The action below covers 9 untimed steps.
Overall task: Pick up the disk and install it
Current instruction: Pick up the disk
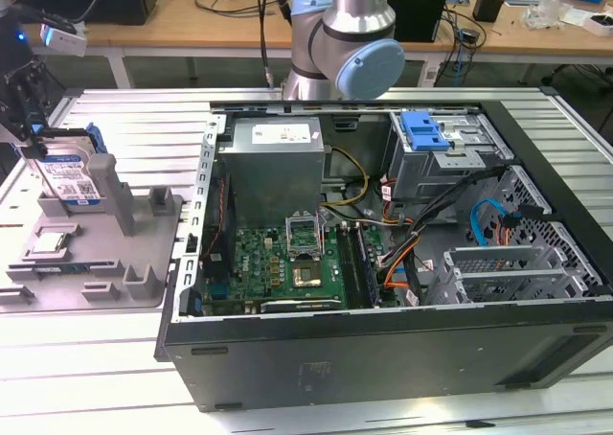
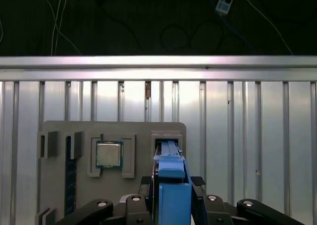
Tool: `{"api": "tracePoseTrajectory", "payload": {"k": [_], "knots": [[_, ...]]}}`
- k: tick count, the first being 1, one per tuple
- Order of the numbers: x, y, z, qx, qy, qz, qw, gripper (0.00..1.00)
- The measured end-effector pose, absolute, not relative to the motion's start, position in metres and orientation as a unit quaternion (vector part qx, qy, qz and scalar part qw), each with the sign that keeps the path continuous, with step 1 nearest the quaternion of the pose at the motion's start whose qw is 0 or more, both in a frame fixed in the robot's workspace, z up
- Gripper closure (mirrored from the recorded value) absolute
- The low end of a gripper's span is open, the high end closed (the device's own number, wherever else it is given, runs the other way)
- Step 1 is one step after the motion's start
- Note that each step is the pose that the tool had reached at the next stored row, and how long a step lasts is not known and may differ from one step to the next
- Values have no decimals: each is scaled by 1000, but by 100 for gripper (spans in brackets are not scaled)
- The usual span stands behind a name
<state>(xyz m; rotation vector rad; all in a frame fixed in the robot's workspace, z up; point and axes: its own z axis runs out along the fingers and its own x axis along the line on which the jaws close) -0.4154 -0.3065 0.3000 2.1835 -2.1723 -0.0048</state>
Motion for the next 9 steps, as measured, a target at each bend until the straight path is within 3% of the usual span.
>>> {"api": "tracePoseTrajectory", "payload": {"k": [9], "knots": [[-420, -307, 300, 710, -704, 7, 23, 57]]}}
